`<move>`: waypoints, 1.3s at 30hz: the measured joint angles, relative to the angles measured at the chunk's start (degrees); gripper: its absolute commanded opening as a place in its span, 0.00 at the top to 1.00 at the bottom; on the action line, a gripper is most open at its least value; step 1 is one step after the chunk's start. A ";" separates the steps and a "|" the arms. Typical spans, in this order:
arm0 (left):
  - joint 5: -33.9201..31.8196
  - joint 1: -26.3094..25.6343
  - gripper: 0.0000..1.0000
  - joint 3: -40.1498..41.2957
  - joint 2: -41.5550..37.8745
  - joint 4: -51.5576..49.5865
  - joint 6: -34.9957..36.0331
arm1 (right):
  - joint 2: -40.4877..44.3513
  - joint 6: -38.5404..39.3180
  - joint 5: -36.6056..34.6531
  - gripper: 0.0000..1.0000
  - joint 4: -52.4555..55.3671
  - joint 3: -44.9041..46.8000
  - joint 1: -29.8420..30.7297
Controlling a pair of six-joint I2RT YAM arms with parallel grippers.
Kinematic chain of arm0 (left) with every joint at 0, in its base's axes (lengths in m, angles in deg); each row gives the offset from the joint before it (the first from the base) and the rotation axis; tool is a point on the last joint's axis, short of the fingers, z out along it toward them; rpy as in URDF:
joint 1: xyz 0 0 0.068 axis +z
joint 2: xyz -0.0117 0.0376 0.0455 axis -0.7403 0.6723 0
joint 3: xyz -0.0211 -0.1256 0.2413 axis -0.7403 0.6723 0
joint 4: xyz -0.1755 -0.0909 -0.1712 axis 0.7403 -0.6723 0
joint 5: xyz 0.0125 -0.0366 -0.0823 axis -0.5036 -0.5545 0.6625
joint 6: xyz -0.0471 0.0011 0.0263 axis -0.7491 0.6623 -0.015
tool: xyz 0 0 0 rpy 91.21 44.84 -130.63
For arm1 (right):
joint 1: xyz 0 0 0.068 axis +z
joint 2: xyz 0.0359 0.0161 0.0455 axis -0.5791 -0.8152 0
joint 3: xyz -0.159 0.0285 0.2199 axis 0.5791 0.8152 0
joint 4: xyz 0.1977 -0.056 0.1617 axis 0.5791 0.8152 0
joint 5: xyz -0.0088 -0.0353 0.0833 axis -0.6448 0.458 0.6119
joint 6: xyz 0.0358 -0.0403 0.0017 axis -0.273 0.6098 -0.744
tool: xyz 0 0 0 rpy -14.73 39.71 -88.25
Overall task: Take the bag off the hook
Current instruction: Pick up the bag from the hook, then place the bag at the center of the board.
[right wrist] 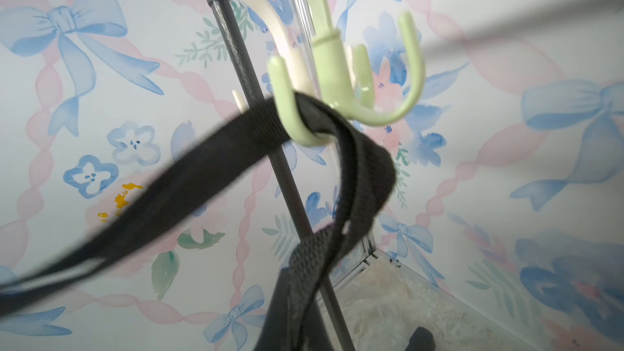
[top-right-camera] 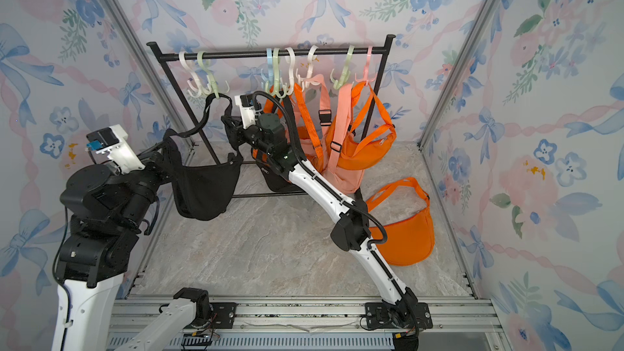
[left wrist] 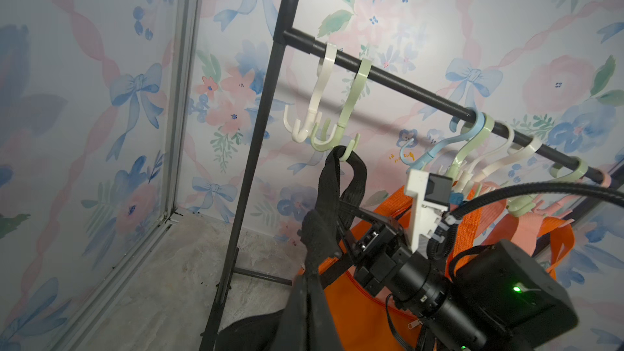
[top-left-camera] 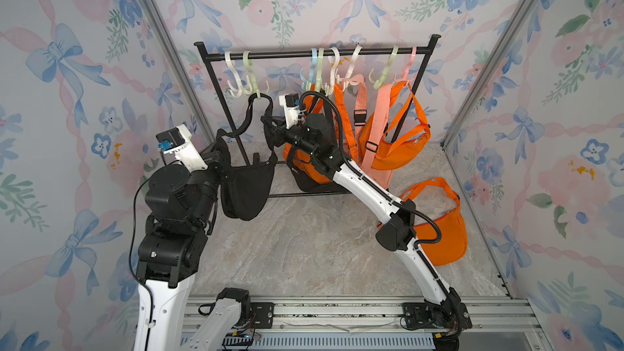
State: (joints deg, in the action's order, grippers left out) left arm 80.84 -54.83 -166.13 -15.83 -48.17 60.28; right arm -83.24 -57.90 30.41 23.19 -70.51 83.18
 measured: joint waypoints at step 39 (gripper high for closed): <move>18.97 -35.43 0.96 9.77 13.70 15.96 1.66 | 88.87 26.45 -55.19 1.00 18.05 69.94 12.26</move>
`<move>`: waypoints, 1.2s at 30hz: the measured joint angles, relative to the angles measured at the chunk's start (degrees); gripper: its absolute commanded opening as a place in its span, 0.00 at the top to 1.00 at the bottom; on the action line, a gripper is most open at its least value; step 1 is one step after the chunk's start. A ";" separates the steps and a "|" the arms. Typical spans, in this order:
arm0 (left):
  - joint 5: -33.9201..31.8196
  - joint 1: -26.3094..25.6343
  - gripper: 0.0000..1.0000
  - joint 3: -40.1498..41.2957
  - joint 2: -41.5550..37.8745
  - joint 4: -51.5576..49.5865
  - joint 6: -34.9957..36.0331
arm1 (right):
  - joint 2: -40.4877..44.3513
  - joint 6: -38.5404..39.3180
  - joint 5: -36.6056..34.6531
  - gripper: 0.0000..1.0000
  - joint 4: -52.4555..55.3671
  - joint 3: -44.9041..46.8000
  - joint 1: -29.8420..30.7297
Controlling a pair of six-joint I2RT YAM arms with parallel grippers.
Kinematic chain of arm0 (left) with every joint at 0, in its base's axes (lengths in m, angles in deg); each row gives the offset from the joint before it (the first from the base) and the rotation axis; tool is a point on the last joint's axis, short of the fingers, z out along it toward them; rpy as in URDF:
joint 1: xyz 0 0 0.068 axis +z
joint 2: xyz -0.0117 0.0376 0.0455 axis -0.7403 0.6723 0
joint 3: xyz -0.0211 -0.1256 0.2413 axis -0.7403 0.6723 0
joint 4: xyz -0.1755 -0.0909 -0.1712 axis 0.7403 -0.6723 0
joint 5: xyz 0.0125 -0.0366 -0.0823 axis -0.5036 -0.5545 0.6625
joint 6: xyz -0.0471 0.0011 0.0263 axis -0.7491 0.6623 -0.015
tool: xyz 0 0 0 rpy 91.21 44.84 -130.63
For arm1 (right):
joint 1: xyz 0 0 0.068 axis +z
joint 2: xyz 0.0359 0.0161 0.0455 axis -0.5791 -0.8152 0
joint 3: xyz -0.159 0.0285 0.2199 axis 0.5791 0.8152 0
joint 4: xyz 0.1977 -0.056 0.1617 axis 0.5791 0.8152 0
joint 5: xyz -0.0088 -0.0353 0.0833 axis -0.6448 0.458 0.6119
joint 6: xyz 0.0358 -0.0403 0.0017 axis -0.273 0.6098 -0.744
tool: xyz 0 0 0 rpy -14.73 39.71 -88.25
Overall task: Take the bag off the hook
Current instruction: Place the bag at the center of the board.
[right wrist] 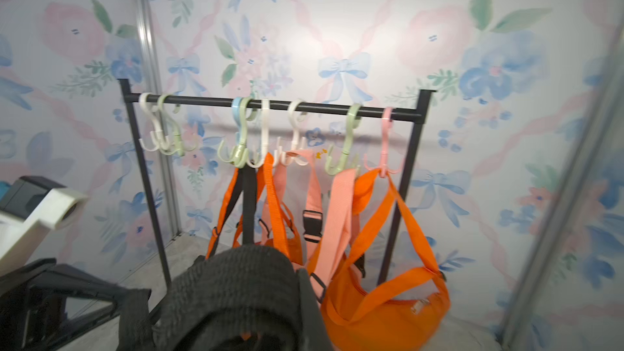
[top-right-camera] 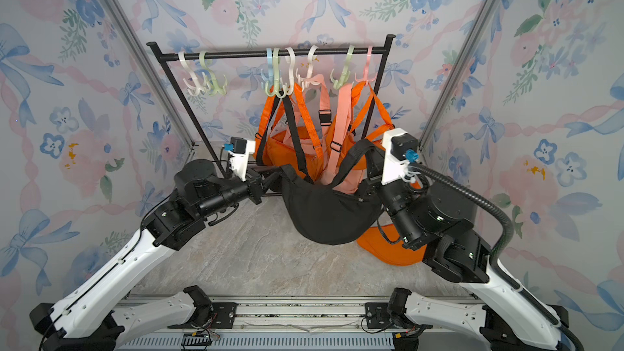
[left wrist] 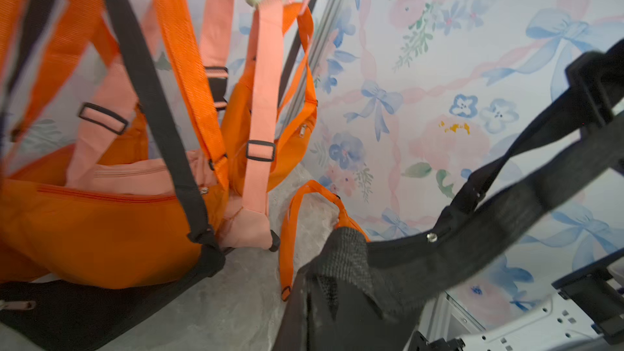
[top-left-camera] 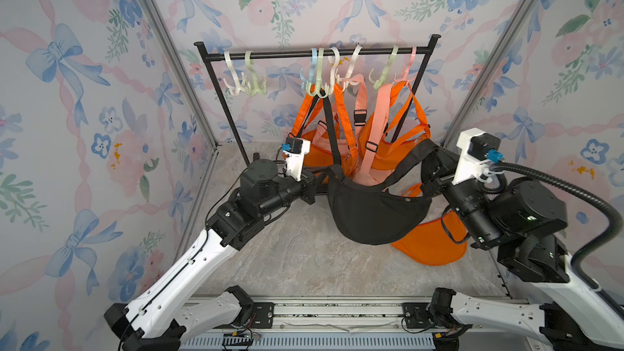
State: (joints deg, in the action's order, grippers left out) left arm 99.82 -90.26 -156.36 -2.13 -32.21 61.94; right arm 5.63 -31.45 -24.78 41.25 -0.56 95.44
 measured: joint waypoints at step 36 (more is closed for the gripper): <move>3.82 -5.68 0.98 -34.56 64.00 4.63 -1.77 | -39.82 -25.59 29.83 1.00 1.33 -0.07 -66.36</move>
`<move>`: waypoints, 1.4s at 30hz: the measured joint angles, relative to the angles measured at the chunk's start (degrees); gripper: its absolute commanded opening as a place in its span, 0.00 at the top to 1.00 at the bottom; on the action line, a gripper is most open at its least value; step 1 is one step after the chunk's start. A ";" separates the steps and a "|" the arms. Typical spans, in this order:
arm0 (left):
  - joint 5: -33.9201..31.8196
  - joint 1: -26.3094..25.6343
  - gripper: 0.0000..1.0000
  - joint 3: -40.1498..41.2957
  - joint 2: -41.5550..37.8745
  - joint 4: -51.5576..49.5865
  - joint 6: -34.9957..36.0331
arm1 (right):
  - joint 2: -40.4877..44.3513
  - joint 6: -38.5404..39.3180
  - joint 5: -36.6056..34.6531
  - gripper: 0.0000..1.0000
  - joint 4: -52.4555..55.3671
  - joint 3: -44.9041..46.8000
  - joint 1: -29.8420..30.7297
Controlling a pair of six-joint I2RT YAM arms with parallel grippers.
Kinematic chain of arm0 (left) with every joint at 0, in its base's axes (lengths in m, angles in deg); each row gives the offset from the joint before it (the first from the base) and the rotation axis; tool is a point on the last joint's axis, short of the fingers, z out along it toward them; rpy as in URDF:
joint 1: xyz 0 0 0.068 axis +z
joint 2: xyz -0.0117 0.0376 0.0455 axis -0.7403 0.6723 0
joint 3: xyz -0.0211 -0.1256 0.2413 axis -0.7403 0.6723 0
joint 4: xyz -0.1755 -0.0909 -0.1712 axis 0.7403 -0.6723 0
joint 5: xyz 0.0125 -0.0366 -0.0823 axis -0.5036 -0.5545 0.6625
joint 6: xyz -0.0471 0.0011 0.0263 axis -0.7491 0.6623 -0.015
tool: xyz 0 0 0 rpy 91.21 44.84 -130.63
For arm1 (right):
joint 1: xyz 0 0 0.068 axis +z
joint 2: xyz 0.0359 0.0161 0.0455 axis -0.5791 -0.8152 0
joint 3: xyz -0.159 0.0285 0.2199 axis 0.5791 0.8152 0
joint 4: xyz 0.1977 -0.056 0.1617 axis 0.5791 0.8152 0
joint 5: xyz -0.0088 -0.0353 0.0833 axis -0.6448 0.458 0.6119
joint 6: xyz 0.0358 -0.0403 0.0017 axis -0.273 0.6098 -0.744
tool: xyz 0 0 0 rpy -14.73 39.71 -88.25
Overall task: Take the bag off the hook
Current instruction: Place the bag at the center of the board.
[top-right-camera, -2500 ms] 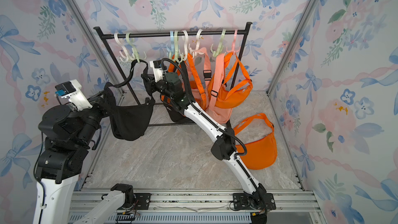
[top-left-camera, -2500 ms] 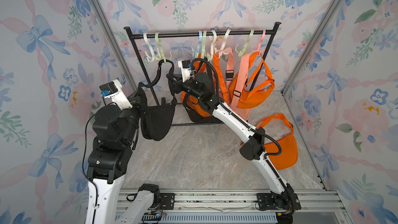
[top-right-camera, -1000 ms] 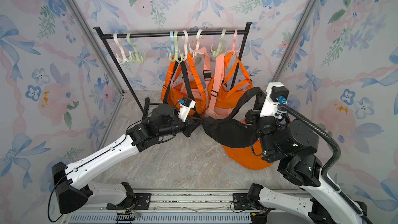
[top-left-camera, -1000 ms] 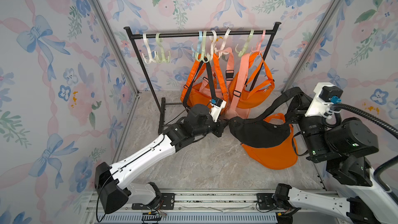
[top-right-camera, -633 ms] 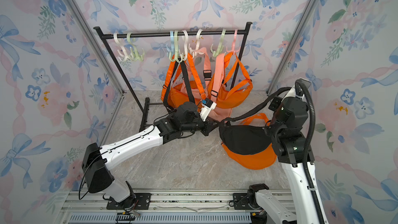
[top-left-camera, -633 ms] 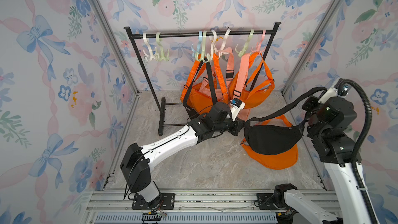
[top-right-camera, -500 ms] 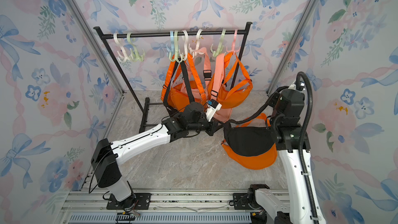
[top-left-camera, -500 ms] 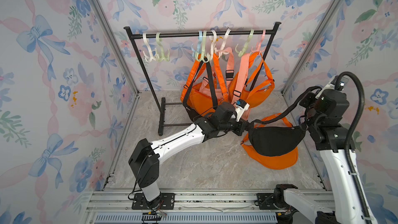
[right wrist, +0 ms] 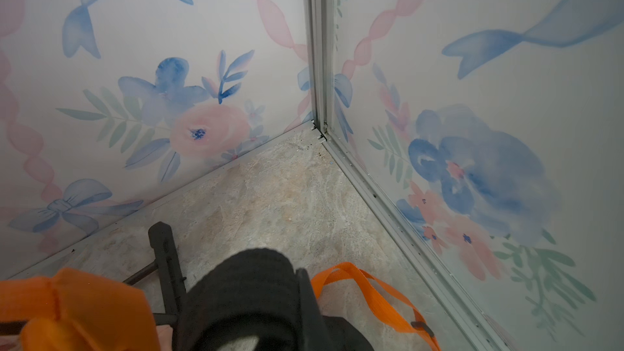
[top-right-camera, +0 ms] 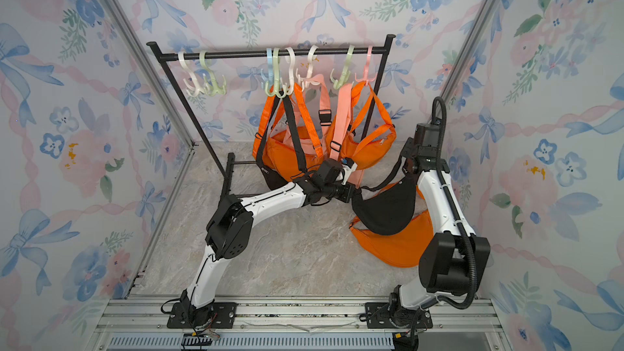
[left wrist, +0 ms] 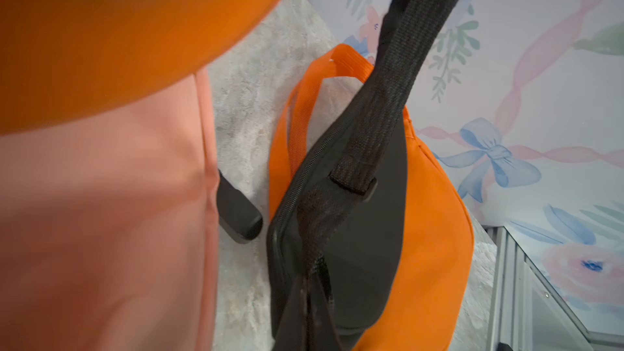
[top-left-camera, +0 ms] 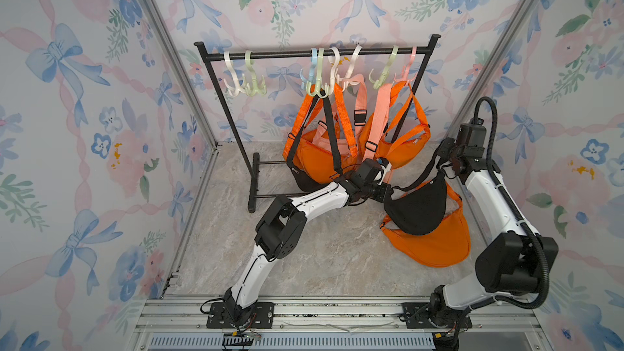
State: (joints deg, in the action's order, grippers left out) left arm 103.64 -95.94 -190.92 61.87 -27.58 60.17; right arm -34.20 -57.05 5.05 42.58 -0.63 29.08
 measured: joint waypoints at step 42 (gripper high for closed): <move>-15.45 -2.99 0.02 13.33 -24.00 -4.42 0.83 | 28.87 -4.72 3.48 0.42 2.25 24.30 8.44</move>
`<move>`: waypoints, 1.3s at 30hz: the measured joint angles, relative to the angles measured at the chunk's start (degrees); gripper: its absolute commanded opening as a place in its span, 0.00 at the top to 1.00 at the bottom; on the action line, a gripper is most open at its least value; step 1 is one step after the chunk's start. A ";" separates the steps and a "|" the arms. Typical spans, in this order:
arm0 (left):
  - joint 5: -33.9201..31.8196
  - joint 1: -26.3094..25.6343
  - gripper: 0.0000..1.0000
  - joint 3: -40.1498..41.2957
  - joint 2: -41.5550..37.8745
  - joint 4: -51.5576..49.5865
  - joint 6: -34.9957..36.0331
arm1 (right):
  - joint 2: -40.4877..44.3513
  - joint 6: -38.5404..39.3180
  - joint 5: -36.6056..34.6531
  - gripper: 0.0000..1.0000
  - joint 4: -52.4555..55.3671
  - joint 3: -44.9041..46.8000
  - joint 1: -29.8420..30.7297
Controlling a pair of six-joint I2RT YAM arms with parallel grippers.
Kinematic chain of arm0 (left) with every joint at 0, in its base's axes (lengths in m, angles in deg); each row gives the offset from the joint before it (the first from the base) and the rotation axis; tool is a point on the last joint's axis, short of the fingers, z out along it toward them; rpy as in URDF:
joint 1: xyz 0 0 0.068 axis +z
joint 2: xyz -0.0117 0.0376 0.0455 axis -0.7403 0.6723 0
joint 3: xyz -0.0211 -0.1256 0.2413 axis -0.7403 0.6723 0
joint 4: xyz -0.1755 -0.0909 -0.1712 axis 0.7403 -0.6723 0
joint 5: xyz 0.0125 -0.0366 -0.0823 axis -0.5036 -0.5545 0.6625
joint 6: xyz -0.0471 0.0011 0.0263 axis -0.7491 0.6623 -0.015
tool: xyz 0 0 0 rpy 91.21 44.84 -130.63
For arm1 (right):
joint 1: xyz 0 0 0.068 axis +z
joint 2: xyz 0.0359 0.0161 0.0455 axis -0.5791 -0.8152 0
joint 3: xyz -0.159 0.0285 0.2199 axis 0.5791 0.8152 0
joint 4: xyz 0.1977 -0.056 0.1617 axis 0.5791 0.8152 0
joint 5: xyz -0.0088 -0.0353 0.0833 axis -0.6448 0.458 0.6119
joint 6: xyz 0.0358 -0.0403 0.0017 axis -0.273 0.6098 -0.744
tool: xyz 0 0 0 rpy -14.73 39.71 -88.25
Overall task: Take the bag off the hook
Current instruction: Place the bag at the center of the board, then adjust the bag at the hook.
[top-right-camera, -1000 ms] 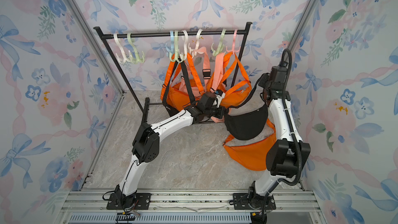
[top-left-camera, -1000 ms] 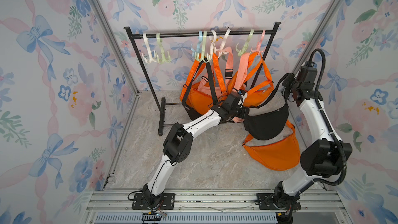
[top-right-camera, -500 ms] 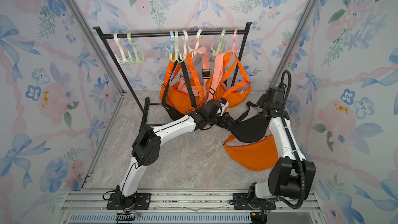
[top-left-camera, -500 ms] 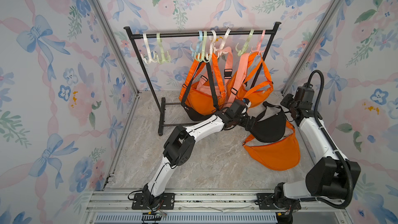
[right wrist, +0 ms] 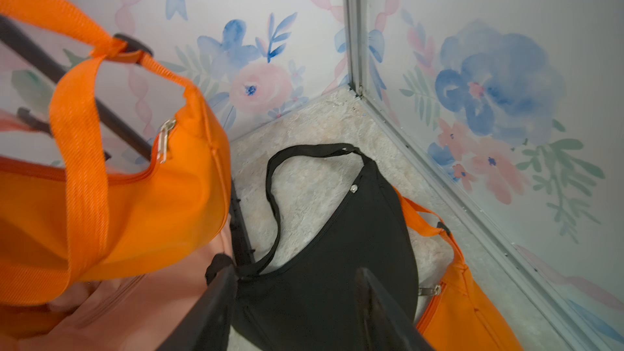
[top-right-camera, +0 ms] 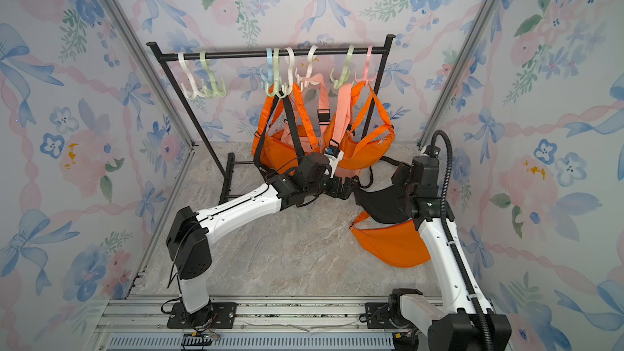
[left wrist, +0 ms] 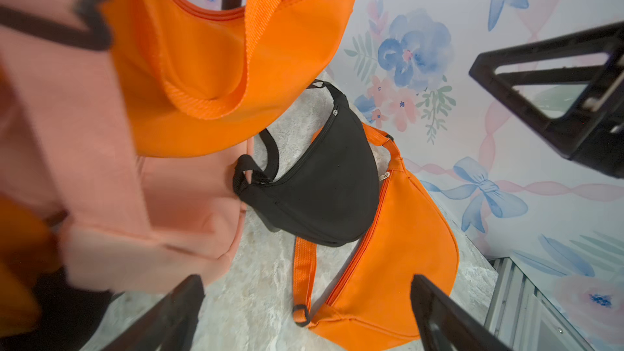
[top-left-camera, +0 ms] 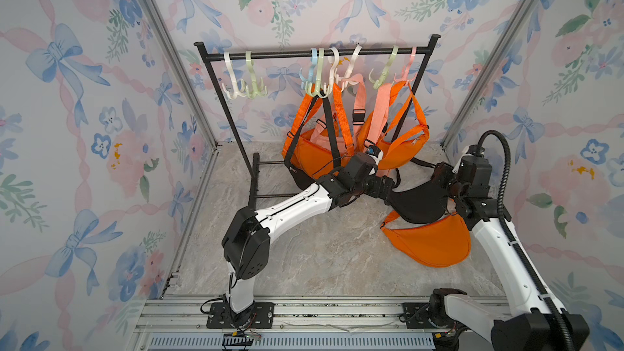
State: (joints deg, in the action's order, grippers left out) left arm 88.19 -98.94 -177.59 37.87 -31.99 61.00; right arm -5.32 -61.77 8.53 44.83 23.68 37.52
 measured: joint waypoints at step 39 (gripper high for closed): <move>13.33 19.32 0.95 8.72 -10.84 3.69 -6.14 | -14.51 7.32 9.66 0.37 -13.00 -12.35 28.55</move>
State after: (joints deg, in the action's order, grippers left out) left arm 101.52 -79.61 -168.86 27.03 -28.30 54.86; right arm -19.84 -54.44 18.19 31.83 11.33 66.06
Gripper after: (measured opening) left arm 0.073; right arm 0.622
